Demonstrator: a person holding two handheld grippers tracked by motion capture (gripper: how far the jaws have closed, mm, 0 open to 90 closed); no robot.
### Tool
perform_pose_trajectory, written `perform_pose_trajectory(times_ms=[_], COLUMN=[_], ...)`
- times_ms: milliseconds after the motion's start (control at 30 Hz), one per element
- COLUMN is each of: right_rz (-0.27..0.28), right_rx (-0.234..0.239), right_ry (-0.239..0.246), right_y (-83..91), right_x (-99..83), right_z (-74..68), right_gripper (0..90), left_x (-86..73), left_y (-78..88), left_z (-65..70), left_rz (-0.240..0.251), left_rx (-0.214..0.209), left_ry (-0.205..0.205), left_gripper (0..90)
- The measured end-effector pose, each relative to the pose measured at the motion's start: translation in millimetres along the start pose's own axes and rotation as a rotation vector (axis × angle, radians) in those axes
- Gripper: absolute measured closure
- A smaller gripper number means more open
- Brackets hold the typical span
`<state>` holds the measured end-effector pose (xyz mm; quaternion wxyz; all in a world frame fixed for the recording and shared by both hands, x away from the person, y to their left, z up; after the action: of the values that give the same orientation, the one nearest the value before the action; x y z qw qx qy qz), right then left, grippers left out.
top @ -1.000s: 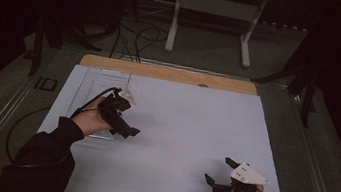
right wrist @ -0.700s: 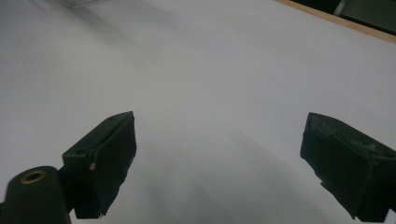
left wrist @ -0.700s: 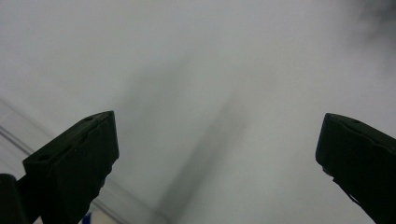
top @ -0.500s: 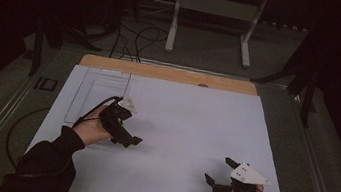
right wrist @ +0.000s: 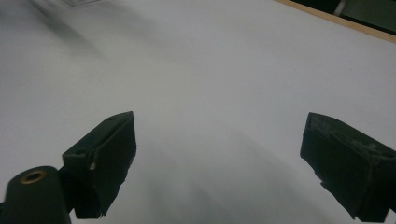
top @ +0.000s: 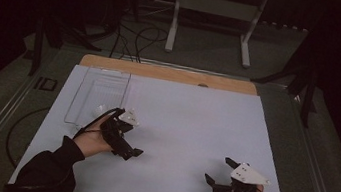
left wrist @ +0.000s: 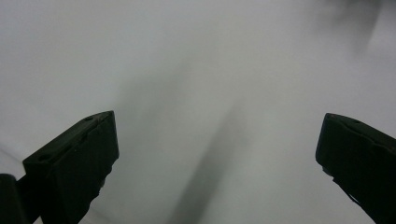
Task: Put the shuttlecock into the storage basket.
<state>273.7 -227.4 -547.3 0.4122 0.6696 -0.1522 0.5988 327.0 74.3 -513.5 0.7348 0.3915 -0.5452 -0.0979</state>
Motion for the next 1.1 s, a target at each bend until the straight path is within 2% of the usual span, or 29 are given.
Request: perform_pose_trajectory(times_ms=[500, 933, 1100], right_rz=[-0.006, -0.007, -0.007], right_rx=[0.002, 0.003, 0.004], right_ry=[-0.003, 0.002, 0.000], right_y=[-0.1, -0.4, -0.3], right_x=[-0.7, -0.7, -0.8], right_z=[0.0, -0.3, -0.2], right_gripper=[10.5, 10.5, 10.5], left_x=[-18.4, -39.6, -48.2], left_y=[-0.5, 2.8, 5.5], left_z=[16.1, 22.4, 23.5], left_rz=[0.032, 0.067, 0.069], left_rx=[-0.013, -0.018, -0.006], left_ry=[0.006, 0.032, 0.033], left_gripper=[0.1, 0.1, 0.1])
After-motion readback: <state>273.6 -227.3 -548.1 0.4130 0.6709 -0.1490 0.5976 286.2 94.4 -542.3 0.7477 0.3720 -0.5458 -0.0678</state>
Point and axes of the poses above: each handheld gripper's, and its own axes: y roughly backward along the jaws, x roughly out of its top, z roughly to its right, the point moved 8 cm from there along -y, roughly forward along the jaws, and after that the axes turned 10 degrees about z, right-handed, at the moved point
